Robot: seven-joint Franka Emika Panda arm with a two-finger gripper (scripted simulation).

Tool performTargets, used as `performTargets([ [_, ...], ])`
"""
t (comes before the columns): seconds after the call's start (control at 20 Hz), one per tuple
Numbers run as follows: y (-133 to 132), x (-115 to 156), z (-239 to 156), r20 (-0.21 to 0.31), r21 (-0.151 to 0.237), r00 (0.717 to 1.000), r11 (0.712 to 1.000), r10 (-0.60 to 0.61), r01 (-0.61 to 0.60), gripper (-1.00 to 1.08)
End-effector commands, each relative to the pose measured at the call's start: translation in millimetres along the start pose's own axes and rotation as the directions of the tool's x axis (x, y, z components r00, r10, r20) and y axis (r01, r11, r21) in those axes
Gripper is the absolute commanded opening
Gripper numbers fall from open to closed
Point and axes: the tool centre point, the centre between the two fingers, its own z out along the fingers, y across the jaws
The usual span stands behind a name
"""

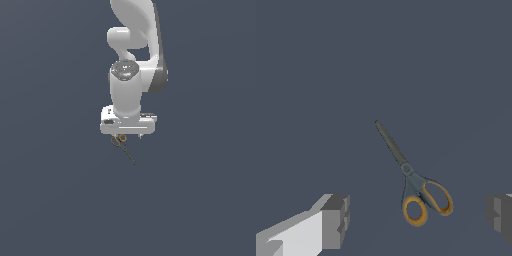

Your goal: Pick up the object and move it to a goal position.

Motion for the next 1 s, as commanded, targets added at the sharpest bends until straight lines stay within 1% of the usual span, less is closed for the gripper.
performTargets([
  [0.0,0,0,0,0.000,0.000,1.000,1.000,0.000,0.000,1.00],
  [0.6,-6,-5,-3,0.018,-0.014,0.999,0.999,-0.039,0.040,1.00],
  [0.95,-1,-5,10,0.017,-0.016,0.997,0.997,-0.074,0.074,1.00],
])
